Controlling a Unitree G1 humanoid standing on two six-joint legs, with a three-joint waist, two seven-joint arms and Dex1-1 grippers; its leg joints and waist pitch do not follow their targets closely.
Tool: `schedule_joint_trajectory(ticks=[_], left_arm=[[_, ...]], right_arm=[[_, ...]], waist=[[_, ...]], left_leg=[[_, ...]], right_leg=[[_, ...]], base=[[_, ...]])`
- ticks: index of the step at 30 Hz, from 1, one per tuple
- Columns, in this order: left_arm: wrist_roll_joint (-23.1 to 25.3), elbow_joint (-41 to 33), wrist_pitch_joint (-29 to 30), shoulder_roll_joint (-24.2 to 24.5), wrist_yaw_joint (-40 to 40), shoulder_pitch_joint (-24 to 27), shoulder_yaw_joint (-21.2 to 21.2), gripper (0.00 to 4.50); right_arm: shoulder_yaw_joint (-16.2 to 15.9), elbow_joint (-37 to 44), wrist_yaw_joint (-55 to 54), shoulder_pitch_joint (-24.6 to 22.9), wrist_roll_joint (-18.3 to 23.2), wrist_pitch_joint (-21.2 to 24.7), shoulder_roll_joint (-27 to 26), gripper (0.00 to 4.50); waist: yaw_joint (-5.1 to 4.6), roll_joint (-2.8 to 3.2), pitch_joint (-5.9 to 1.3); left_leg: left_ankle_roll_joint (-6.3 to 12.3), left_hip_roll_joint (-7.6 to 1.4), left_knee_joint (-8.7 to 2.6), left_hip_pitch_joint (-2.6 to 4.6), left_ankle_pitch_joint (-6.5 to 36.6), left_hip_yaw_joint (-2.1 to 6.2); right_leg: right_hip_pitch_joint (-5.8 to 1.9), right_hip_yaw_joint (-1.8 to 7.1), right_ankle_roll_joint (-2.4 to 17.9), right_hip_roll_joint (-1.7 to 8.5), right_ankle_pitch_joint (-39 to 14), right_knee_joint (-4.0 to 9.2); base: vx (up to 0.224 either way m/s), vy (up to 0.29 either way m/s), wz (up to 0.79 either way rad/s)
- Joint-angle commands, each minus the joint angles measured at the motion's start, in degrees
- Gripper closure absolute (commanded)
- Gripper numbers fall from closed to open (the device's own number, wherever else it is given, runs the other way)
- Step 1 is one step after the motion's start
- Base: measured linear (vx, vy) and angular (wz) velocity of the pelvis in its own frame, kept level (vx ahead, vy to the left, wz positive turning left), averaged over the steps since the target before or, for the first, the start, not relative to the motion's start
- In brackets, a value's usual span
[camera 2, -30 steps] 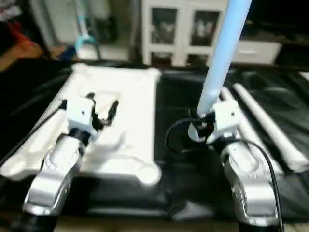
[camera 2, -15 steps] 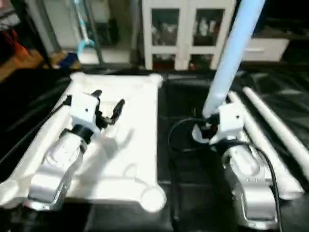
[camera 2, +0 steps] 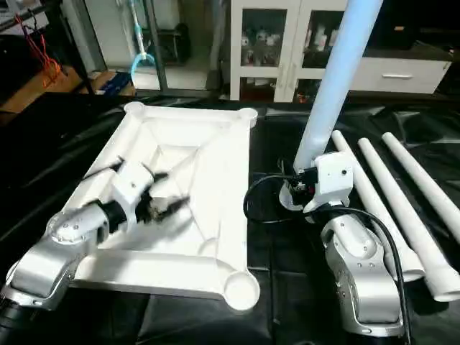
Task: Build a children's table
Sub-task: Move to table, then rotate table base
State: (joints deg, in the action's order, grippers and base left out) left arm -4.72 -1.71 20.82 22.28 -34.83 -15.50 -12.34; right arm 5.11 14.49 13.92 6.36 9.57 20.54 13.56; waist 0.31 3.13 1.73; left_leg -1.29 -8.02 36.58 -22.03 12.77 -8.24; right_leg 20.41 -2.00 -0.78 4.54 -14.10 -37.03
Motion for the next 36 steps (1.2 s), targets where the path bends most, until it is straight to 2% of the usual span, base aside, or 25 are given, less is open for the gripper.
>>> schedule_joint_trajectory(ticks=[1, 2, 4, 7, 8, 11, 15, 17, 20, 21, 22, 23, 25, 30, 31, 32, 36], left_arm=[[2.69, 4.21, -0.33, 1.38, -0.10, -2.83, -0.08, 0.62], [3.10, 5.69, 0.97, 1.59, 0.71, -3.81, 0.31, 0.62], [3.26, 7.81, 3.77, 2.24, 2.11, -5.29, 1.12, 0.62], [2.49, 9.41, 6.41, 2.77, 3.89, -6.45, 3.16, 0.62], [1.94, 9.50, 7.55, 2.90, 4.32, -6.66, 4.15, 0.62], [0.37, 9.40, 9.69, 3.37, 4.12, -6.88, 6.72, 0.62], [-1.95, 8.30, 15.49, 5.35, 1.87, -6.47, 9.32, 0.62], [-3.14, 6.92, 18.65, 6.45, 0.78, -5.93, 9.69, 0.62], [-3.03, 6.17, 20.35, 6.99, 0.64, -5.62, 9.69, 0.62], [-1.78, 6.10, 20.70, 7.64, 1.08, -5.41, 9.18, 0.62], [-1.78, 6.10, 20.70, 7.64, 1.08, -5.41, 9.18, 0.62], [0.03, 6.41, 20.25, 8.60, 1.56, -5.02, 7.63, 0.62], [0.35, 6.41, 20.48, 8.70, 1.73, -4.90, 7.31, 0.62], [2.23, 6.57, 21.01, 9.79, 2.85, -4.34, 5.53, 0.62], [2.27, 6.58, 21.00, 9.81, 2.87, -4.33, 5.50, 0.62], [3.58, 7.05, 20.49, 10.55, 2.97, -4.04, 4.48, 0.62], [4.61, 7.08, 20.73, 11.21, 2.60, -3.61, 3.52, 0.62]], right_arm=[[0.22, -0.41, -0.01, 0.36, 0.03, -1.10, 0.32, 2.64], [0.28, -0.36, 0.07, 0.30, 0.02, -1.11, 0.47, 2.64], [0.38, -0.10, 0.16, 0.15, 0.02, -1.03, 0.64, 2.64], [0.45, 0.35, 0.23, -0.19, 0.01, -0.93, 0.76, 2.64], [0.43, 0.53, 0.23, -0.37, -0.03, -0.90, 0.76, 2.64], [0.23, 0.97, 0.59, -0.87, -0.04, -0.60, 0.94, 2.64], [-0.83, 1.62, 2.31, -1.49, 0.68, 0.23, 1.54, 2.64], [-1.45, 1.58, 2.77, -1.53, 0.62, 0.16, 1.78, 2.64], [-1.74, 1.39, 2.84, -1.35, 0.50, 0.06, 1.70, 2.64], [-2.02, 1.08, 2.85, -1.07, 0.32, -0.05, 1.54, 2.64], [-2.02, 1.08, 2.85, -1.07, 0.32, -0.05, 1.54, 2.64], [-2.41, 0.63, 3.04, -0.69, 0.12, -0.14, 1.32, 2.64], [-2.63, 0.46, 3.15, -0.57, 0.07, -0.15, 1.29, 2.64], [-4.80, -2.86, 2.39, 1.53, -2.43, -0.04, 1.08, 2.64], [-4.83, -2.94, 2.38, 1.58, -2.47, -0.06, 1.07, 2.64], [-5.93, -6.60, 1.70, 3.96, -3.77, -1.14, 0.28, 2.64], [-7.42, -13.87, 0.60, 7.96, -5.27, -3.69, -1.51, 2.64]], waist=[[-0.16, -0.22, -2.26], [-0.17, -0.27, -2.30], [-0.29, 0.12, -2.55], [-0.30, -0.01, -2.75], [-0.38, 0.11, -2.90], [-0.18, 0.04, -3.04], [-0.08, 0.09, -2.76], [-0.13, 0.08, -2.57], [-0.04, 0.02, -2.33], [-0.03, 0.04, -2.30], [-0.01, -0.19, -2.24], [0.03, -0.13, -2.29], [-0.08, -0.18, -2.23], [-0.12, -0.20, -2.38], [-0.12, 0.03, -2.39], [-0.18, 0.05, -2.37], [-0.44, 0.01, -2.47]], left_leg=[[-1.46, -3.84, -5.82, 1.28, 13.04, 1.41], [-1.41, -3.80, -5.80, 1.27, 12.83, 1.38], [-1.37, -3.82, -5.73, 1.08, 10.73, 1.55], [-0.69, -3.77, -5.49, 0.97, 8.27, 1.48], [0.19, -3.84, -5.33, 0.80, 5.97, 1.45], [1.55, -3.89, -5.08, 0.91, 4.36, 1.27], [1.66, -3.98, -5.43, 1.04, 7.18, 1.23], [0.89, -4.07, -5.70, 1.14, 9.18, 1.22], [-0.09, -4.19, -5.96, 1.29, 11.88, 1.13], [-0.20, -4.17, -6.00, 1.23, 11.97, 1.14], [-0.31, -4.15, -6.10, 1.08, 11.95, 1.14], [-0.42, -4.11, -6.08, 1.14, 11.68, 1.16], [-0.40, -4.14, -6.19, 0.95, 11.20, 1.21], [-0.24, -4.11, -6.09, 0.97, 9.41, 1.20], [-0.25, -4.10, -6.11, 1.00, 9.41, 1.23], [-0.45, -4.08, -6.11, 0.97, 9.42, 1.22], [-1.03, -4.05, -6.05, 1.06, 9.78, 1.08]], right_leg=[[-1.07, 2.40, 10.63, 3.48, -7.23, 5.17], [-1.06, 2.40, 10.61, 3.47, -6.73, 5.20], [-1.31, 2.25, 10.88, 3.47, -3.11, 4.82], [-1.49, 2.17, 11.83, 3.44, 0.75, 4.52], [-1.66, 2.04, 12.59, 3.49, 3.88, 4.26], [-1.52, 2.01, 13.63, 3.48, 6.18, 4.12], [-1.25, 1.92, 14.06, 3.37, 3.60, 4.24], [-1.10, 2.02, 13.97, 3.38, 0.96, 4.41], [-0.86, 2.19, 13.66, 3.46, -2.18, 4.75], [-0.87, 2.20, 13.52, 3.48, -2.60, 4.83], [-0.93, 2.25, 13.15, 3.49, -3.05, 4.88], [-0.90, 2.27, 12.82, 3.51, -3.12, 4.93], [-1.00, 2.32, 12.45, 3.55, -2.77, 4.98], [-0.99, 2.20, 12.89, 3.47, -0.11, 4.75], [-0.98, 2.18, 13.00, 3.47, 0.00, 4.71], [-0.96, 2.16, 13.27, 3.42, 0.53, 4.72], [-0.86, 2.18, 14.04, 3.51, 0.34, 4.66]], base=[[0.000, 0.000, 0.00], [0.000, 0.000, 0.00], [0.000, 0.000, 0.00], [0.000, 0.000, 0.00], [0.000, 0.000, 0.00], [0.000, 0.000, 0.00], [0.000, 0.000, 0.00], [0.000, 0.000, 0.00], [0.000, 0.000, 0.00], [0.000, 0.000, 0.00], [0.000, 0.000, 0.00], [0.000, 0.000, 0.00], [0.000, 0.000, 0.00], [0.000, 0.000, 0.00], [0.000, 0.000, 0.00], [0.000, 0.000, 0.00], [0.000, 0.000, 0.00]])
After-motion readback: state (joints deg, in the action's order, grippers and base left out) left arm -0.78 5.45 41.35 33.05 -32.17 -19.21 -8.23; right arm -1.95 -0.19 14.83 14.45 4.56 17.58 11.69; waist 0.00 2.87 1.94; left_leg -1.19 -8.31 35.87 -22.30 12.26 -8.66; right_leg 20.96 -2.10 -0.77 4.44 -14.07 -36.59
